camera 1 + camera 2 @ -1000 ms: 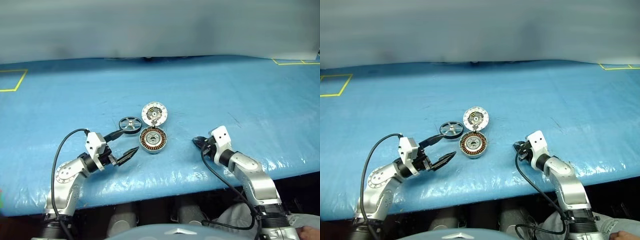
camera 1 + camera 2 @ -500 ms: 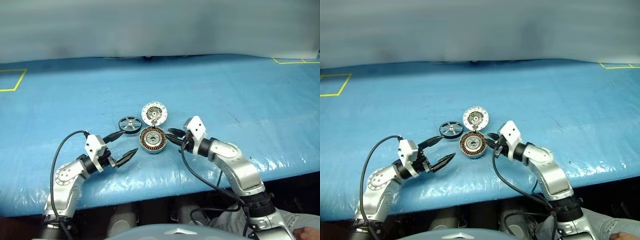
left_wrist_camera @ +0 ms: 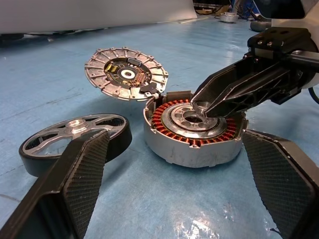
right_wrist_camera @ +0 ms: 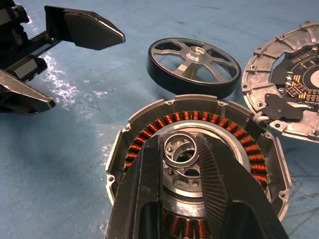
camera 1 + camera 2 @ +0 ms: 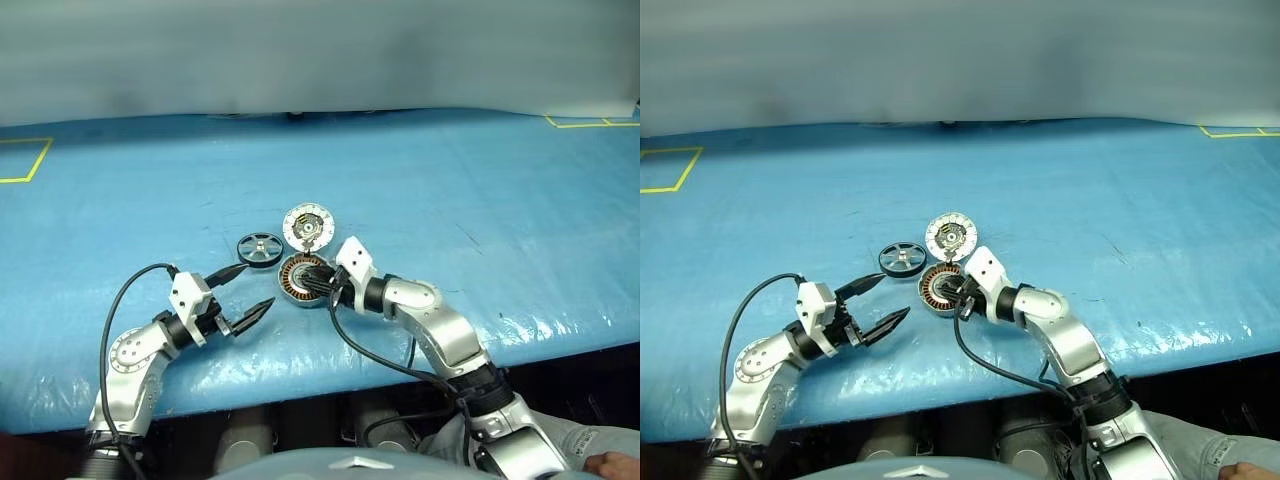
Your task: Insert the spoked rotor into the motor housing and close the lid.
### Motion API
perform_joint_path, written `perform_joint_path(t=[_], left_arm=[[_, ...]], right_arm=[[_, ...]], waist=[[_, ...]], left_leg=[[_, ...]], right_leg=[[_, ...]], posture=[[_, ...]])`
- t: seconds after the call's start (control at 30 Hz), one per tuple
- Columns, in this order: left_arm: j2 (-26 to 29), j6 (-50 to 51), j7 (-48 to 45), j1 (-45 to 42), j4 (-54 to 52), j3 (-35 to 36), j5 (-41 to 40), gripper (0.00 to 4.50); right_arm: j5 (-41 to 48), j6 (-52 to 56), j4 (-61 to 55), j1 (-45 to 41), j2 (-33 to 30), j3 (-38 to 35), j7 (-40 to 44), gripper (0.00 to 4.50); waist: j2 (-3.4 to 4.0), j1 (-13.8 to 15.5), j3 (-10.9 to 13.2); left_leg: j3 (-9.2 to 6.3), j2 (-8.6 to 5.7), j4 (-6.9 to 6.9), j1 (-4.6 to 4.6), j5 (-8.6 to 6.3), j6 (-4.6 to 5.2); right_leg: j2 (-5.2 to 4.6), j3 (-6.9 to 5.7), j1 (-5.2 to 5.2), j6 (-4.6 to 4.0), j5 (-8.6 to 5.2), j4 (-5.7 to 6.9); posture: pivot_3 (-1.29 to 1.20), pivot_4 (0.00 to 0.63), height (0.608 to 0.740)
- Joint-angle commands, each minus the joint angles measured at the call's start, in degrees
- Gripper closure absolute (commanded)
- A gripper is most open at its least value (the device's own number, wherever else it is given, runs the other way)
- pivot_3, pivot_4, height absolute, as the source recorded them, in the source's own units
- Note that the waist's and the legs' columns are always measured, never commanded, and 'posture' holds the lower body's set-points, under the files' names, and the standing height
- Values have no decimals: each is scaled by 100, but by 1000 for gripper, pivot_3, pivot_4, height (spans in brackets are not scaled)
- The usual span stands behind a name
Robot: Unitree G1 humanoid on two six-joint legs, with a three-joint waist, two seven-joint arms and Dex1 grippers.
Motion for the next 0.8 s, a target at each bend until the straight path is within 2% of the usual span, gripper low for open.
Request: perform_joint_path(t=[0.03, 0.57, 0.63, 0.67, 0.8], left_arm=[[-4, -131, -11, -36, -29, 23, -14, 0], [-10, -219, 10, -50, 100, 24, 26, 0], [-10, -220, 13, -47, 100, 22, 27, 0], [-9, -220, 12, -46, 102, 21, 28, 0], [-13, -220, 9, -52, 129, 13, 33, 0]], right_arm=[[-47, -155, -14, -129, 36, -44, 14, 3846], [-234, -137, 131, -139, 19, 38, 31, 3846], [-238, -195, 88, -117, 14, 43, 40, 3120], [-220, -216, 51, -101, 19, 40, 52, 2942], [-124, -215, -66, -64, 44, 21, 120, 2942]], waist=[[0, -2, 0], [0, -3, 0], [0, -1, 0], [0, -1, 0], [0, -3, 0]], left_leg=[[0, 0, 0, -1, 0, 0], [1, 1, 1, -1, 0, 0], [0, 1, 1, -1, 0, 0], [1, 1, 1, -1, 0, 0], [1, 1, 1, -1, 0, 0]], right_leg=[[0, 0, 0, 0, 0, 0], [0, 0, 0, 0, 0, 1], [0, 0, 1, 0, 0, 1], [0, 0, 1, 0, 0, 1], [0, 0, 0, 0, 0, 1]], posture=[[0, 150, 740], [0, 150, 740], [0, 150, 740], [0, 150, 740], [0, 150, 740]])
